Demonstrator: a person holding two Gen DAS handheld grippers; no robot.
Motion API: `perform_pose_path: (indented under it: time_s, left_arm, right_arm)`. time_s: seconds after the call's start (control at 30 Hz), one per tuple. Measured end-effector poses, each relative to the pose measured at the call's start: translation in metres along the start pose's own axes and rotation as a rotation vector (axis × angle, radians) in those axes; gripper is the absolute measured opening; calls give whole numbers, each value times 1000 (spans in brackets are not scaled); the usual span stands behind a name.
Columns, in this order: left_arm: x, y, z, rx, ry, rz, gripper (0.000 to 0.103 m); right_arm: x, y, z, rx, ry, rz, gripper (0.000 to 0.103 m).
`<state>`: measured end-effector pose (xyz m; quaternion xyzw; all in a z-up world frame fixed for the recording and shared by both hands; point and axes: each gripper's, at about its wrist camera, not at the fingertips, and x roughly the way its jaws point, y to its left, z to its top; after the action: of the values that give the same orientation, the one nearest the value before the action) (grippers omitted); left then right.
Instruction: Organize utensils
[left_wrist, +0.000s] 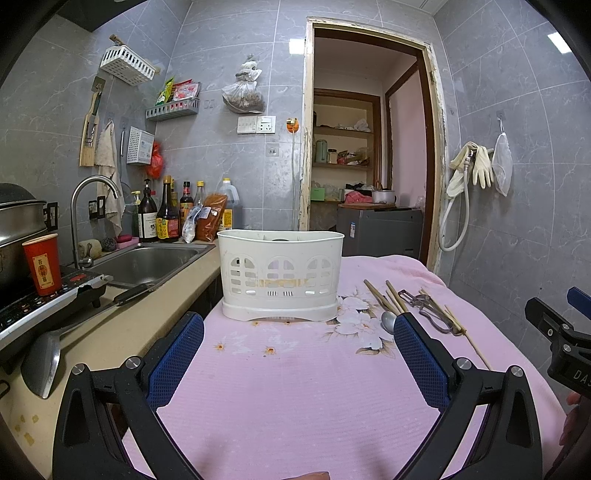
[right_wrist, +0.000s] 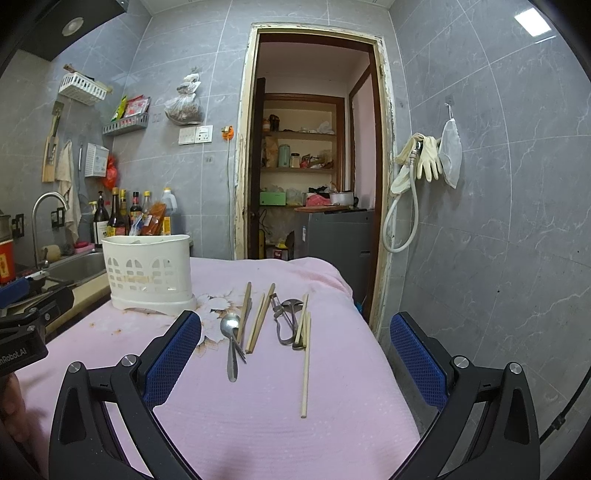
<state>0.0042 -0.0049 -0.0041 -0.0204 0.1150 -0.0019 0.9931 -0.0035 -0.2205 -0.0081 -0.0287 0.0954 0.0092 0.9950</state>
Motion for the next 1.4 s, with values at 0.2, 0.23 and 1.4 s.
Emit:
perform_pose_path:
  time_s: [0.2, 0.23, 1.4]
  left_arm:
    - [0, 0, 0, 1, 0, 0, 101]
    - [0, 0, 0, 1, 0, 0, 101]
    - [97, -23, 39, 27, 343, -203, 100]
  right_arm:
    - [0, 0, -1, -2, 0, 0, 103]
    - [1, 0, -1, -1, 2, 0, 103]
    - [92, -47, 8, -79, 361, 201, 85]
